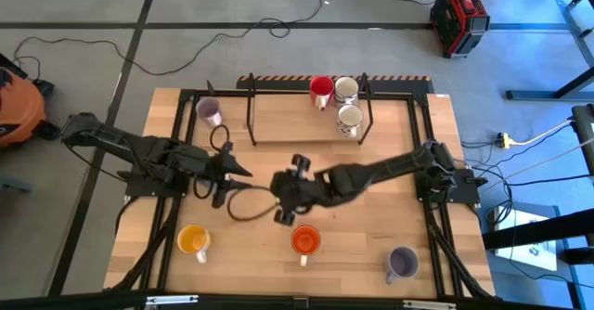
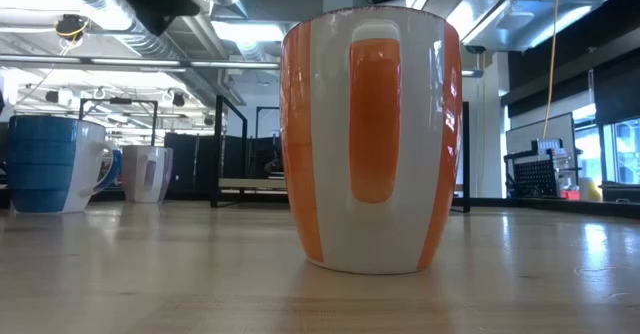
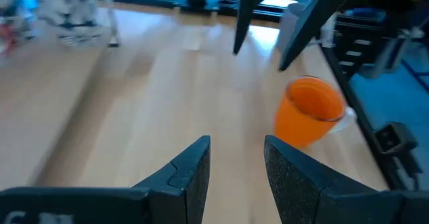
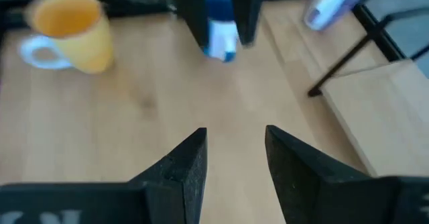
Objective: Place coffee mugs
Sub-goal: Put the orange mug on the shelf
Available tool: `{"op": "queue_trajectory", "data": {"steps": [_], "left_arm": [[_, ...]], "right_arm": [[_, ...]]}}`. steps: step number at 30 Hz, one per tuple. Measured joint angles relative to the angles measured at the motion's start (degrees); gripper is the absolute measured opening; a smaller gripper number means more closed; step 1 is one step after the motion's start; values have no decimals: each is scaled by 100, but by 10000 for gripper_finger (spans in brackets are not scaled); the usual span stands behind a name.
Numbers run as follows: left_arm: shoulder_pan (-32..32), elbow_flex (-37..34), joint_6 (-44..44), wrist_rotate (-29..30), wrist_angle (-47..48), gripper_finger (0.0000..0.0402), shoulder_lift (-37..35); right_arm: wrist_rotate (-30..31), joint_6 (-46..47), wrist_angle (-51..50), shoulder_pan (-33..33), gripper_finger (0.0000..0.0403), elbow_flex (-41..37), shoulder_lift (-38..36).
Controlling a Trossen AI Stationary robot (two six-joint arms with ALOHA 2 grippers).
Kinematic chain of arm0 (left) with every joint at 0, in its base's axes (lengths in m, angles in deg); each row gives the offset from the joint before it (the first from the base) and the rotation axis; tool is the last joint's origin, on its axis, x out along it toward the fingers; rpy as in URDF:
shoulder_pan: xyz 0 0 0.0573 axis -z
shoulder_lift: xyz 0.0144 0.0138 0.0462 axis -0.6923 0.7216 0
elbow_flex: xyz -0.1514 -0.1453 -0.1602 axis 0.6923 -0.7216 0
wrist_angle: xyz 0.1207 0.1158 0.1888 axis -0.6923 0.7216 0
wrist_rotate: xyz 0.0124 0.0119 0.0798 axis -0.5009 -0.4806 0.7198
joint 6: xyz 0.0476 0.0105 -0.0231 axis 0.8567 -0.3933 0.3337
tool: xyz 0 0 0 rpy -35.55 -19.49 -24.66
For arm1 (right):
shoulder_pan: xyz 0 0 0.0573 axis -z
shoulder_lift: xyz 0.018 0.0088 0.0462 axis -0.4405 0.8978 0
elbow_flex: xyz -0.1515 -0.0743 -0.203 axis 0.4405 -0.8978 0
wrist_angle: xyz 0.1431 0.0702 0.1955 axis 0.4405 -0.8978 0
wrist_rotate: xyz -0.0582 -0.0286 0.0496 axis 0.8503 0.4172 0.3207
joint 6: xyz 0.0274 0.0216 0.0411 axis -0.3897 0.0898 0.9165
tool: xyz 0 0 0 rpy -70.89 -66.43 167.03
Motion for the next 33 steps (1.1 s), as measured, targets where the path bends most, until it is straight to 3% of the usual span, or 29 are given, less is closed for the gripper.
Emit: {"op": "queue_trajectory", "data": {"steps": [10, 19, 27, 33], "left_arm": [[692, 0, -23, -2, -1186, 135, 1062], [1273, 0, -416, 293, -1810, 135, 1506], [1639, 0, -875, 334, -1794, 135, 1668], [1808, 0, -914, 442, -1821, 135, 1668]], "right_arm": [[836, 846, -612, -1026, 142, -5, -39], [1443, 2058, -897, -1890, 142, -323, -41], [1368, 3056, 285, -2323, 142, -1370, -41], [1258, 3305, 1542, -2486, 142, -2073, -39]]}}
